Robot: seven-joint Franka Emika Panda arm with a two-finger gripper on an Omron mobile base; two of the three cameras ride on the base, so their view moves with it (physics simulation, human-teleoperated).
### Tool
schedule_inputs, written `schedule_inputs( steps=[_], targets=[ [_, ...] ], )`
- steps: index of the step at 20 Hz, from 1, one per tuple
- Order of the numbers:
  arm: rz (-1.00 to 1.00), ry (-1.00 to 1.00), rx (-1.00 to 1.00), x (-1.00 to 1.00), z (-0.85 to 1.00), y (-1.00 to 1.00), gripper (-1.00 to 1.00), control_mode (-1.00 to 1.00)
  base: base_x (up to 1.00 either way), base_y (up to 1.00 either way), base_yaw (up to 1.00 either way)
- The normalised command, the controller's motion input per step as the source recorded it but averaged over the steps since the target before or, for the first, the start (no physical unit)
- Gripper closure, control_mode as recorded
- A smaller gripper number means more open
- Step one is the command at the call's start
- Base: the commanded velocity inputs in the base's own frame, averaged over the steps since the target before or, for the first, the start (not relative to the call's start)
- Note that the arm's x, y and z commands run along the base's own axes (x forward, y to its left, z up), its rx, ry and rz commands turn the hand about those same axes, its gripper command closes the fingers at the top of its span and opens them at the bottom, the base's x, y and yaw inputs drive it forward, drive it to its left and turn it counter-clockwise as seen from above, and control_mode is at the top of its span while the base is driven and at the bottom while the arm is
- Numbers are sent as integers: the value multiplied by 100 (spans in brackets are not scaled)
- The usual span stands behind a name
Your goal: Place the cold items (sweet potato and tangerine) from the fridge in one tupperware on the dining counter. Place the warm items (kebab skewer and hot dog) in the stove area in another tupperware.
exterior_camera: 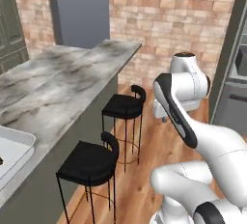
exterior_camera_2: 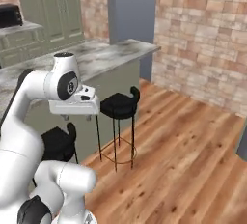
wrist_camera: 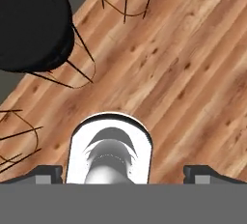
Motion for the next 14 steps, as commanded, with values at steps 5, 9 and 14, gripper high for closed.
schedule_inputs(
  steps=[5, 9, 14],
  targets=[
    [0, 0, 0, 0, 0, 0, -100, 100, 0, -68, -79],
    [0, 0, 0, 0, 0, 0, -100, 100, 19, -96, -60],
    [0, 0, 0, 0, 0, 0, -100, 100, 52, -37, -36]
  ],
)
